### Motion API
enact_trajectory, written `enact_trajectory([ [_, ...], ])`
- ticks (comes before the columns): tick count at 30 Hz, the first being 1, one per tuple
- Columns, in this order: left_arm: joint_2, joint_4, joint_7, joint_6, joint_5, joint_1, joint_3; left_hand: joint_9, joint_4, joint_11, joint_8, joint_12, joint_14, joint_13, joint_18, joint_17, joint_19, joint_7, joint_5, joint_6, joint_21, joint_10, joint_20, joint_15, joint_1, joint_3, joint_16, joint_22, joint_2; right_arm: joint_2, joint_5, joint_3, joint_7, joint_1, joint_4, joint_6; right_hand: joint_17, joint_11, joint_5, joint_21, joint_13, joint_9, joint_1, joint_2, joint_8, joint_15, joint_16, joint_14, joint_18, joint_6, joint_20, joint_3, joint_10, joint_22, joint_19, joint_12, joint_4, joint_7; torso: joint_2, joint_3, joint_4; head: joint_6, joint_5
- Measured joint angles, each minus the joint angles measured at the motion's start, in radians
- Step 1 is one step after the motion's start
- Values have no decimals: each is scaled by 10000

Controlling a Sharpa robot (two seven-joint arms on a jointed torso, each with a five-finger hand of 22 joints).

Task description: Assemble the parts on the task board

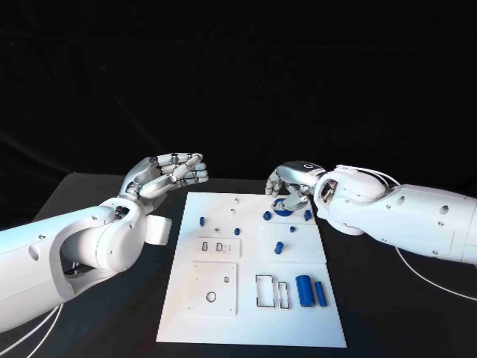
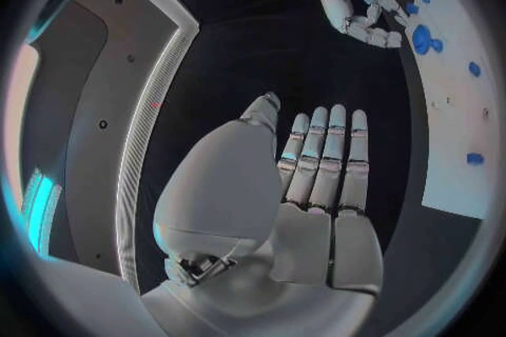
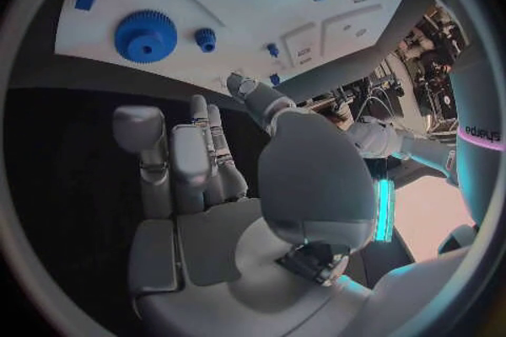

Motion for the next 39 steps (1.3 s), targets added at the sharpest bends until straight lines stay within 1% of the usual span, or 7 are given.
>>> enact_trajectory([
  [2,-13,47,0,18,-4,20,3,0,0,0,0,-9,0,0,-1,0,0,0,0,0,0,0,0,0,-11,0,0,0,-11,46,-148,0,-71,-3,-26,100,201,33,0,314,1,40,15,-15,-9,0,233,0,0,-6,4,0,-80,402,4,0,0,6,46,-8,18,7,-4],
  [4,-24,81,-1,33,-7,35,5,0,0,0,0,-43,0,0,0,0,0,0,0,0,0,0,0,0,-11,0,0,0,-11,80,-258,-1,-123,-12,-57,176,389,24,0,626,16,78,17,-13,-67,20,453,-20,-153,-37,70,-28,-154,802,70,0,28,37,81,-10,35,17,-5],
  [16,-111,249,-12,128,-18,117,18,-9,0,1,0,-47,-1,-1,-3,-1,0,0,-36,-1,0,0,0,0,-11,0,-42,-13,-10,210,-818,-12,-348,-247,-210,517,721,43,0,1218,42,160,171,43,-108,76,849,-5,-155,-44,104,-28,-243,1595,178,0,28,44,215,-9,109,-3,-34],
  [21,-144,263,-15,144,-21,133,22,-8,29,1,-1,-87,-1,-1,-7,3,-1,1,-36,-1,0,-1,0,0,-10,-28,-42,-22,-10,233,-919,-12,-382,-295,-232,562,905,43,0,1469,76,207,211,83,-108,77,1063,-5,-155,-44,122,31,-243,1963,234,0,87,44,254,9,136,-30,-50],
  [23,-152,268,-18,146,-22,138,24,-8,29,1,-1,-87,-1,-1,-8,7,-1,1,-36,-1,0,-1,0,0,-11,-28,-42,-22,-10,241,-937,-12,-394,-301,-237,565,949,43,46,1598,87,230,211,82,-108,76,1125,-5,-311,-39,109,69,-242,2120,255,0,125,38,266,14,142,-35,-54],
  [27,-160,269,-26,147,-24,149,28,-17,29,1,-1,-87,-2,-1,-10,7,36,1,-36,-1,0,-1,36,0,-10,-28,-42,-21,-10,264,-944,-11,-416,-308,-267,563,1095,62,55,1847,99,280,262,134,-108,76,1302,-5,-314,41,106,239,-216,2437,357,0,175,9,290,27,145,-37,-45],
  [39,-159,266,-54,148,-29,162,34,-17,28,1,-1,-86,-2,-2,-21,6,35,1,-80,-2,0,-1,36,0,-10,-28,-82,-21,-9,349,-922,-9,-486,-325,-359,558,1239,25,-103,2053,98,374,340,212,-107,76,1500,-5,-314,128,106,622,-111,2769,357,1,260,-12,367,21,149,-28,-47],
])
